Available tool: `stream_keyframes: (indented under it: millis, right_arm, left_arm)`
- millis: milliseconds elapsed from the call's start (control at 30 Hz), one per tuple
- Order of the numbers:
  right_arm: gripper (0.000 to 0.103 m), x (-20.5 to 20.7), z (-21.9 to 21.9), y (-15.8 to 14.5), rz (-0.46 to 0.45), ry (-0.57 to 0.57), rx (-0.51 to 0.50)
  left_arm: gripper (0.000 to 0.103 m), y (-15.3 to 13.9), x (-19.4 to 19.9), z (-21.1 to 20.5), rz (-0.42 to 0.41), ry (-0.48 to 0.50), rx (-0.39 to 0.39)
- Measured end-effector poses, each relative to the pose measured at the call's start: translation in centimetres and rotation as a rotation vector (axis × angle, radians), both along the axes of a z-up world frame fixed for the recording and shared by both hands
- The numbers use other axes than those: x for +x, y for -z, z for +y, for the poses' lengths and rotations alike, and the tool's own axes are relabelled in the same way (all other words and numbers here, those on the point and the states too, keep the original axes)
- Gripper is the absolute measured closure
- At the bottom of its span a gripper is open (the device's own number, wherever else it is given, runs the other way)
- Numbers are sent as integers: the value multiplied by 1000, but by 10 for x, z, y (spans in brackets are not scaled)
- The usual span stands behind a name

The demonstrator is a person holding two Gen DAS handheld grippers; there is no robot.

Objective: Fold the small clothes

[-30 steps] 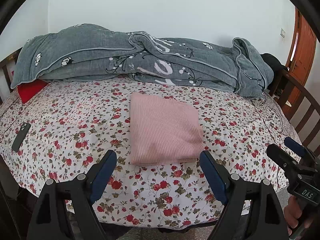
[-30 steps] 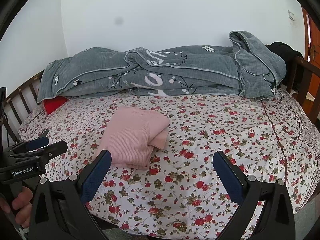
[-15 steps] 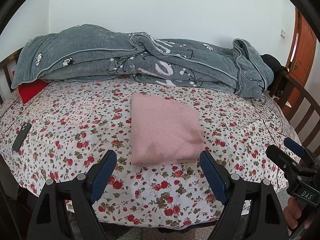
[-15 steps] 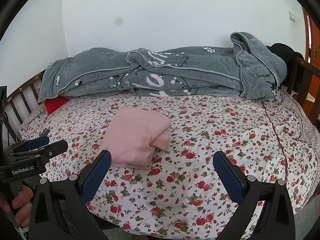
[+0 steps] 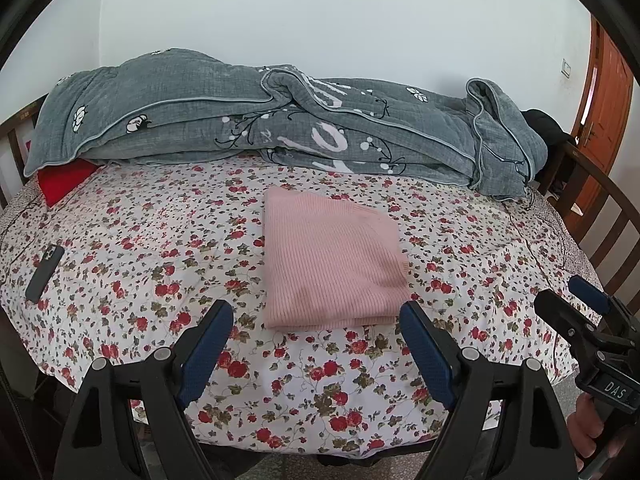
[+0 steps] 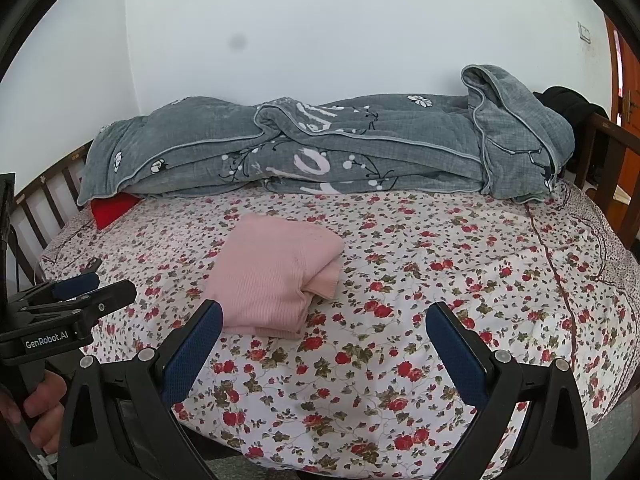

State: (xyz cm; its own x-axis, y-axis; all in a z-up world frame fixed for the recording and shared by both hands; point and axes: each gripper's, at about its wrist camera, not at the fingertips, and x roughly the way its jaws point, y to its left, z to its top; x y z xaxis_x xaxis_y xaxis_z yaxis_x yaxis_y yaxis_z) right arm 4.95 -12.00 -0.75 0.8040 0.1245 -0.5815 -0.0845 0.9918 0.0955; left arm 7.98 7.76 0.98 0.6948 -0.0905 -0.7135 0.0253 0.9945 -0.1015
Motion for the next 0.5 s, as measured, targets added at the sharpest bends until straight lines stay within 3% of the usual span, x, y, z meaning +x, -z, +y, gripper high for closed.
stream_keyframes:
  millis: [500]
  right_arm:
    - [3, 0, 0, 0, -3, -2, 1]
  left_arm:
    - [18, -2, 0, 2, -5, 0, 1]
